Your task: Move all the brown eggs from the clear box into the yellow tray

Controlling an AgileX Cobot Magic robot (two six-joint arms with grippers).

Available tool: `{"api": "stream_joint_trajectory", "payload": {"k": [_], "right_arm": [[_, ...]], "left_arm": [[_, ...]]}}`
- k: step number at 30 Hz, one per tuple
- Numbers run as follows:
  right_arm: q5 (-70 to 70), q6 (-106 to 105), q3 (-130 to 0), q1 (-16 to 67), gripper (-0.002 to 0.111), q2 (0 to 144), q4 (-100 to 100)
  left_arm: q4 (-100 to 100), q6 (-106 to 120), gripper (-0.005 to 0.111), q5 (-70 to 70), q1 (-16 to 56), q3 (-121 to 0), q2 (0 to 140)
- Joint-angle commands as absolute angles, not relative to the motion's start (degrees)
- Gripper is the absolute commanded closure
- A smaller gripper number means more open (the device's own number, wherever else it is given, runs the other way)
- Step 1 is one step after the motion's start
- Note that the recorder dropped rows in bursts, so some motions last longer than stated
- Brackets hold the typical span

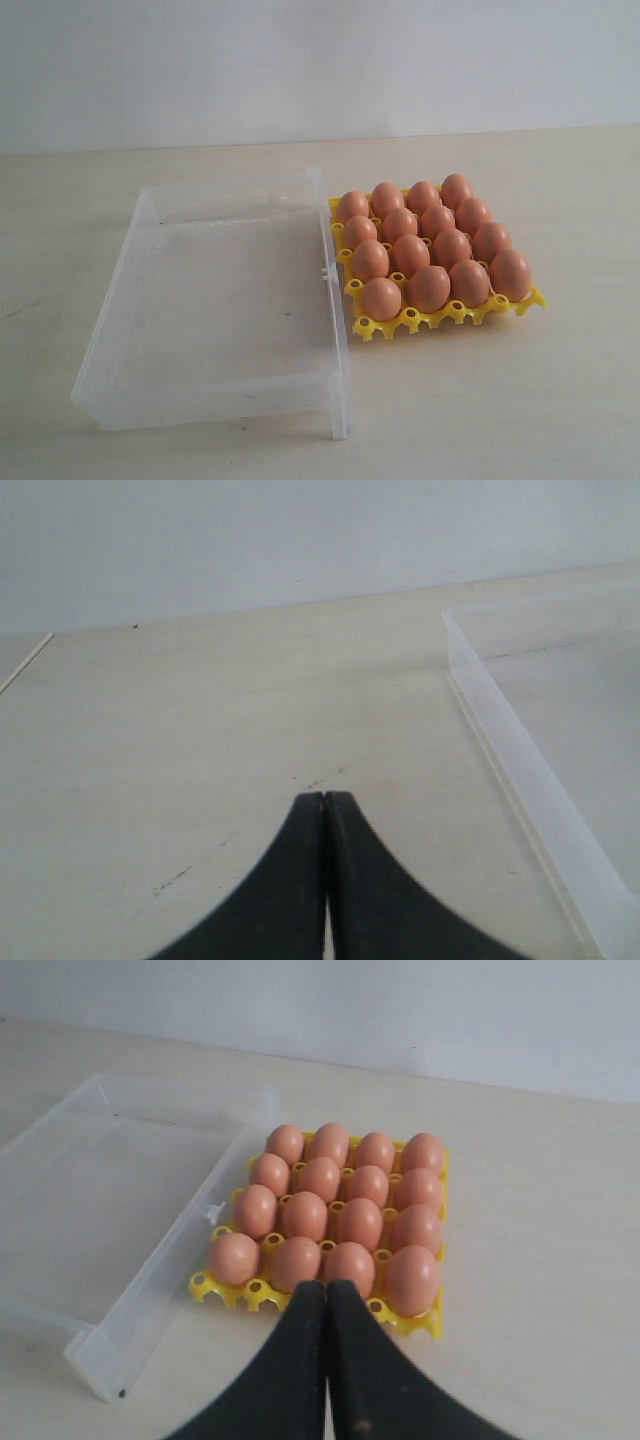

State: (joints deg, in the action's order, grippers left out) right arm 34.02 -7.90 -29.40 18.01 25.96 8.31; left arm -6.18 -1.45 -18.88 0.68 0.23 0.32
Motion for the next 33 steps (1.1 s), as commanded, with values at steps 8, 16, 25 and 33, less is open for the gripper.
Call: {"api": "stream_joint_trajectory", "payload": {"k": [8, 16, 25, 33], "right_arm": [[34.58, -7.17, -29.5, 18.01, 0.108, 25.59, 0.63], [35.48, -4.43, -28.44, 18.01, 0.108, 24.79, -1.04], [30.98, -3.82, -19.12, 10.63, 0.108, 12.2, 0.0], [28.03, -3.24, -11.26, 10.51, 0.108, 1.66, 0.0]], "left_arm": [[-6.01, -1.7, 0.107, -18.22, 0.61, 0.0, 0.0], [-6.01, -1.7, 0.107, -18.22, 0.61, 0.0, 0.0], [-6.01, -1.7, 0.107, -18.22, 0.61, 0.0, 0.0], [-6.01, -1.7, 0.107, -18.22, 0.61, 0.0, 0.0]]}}
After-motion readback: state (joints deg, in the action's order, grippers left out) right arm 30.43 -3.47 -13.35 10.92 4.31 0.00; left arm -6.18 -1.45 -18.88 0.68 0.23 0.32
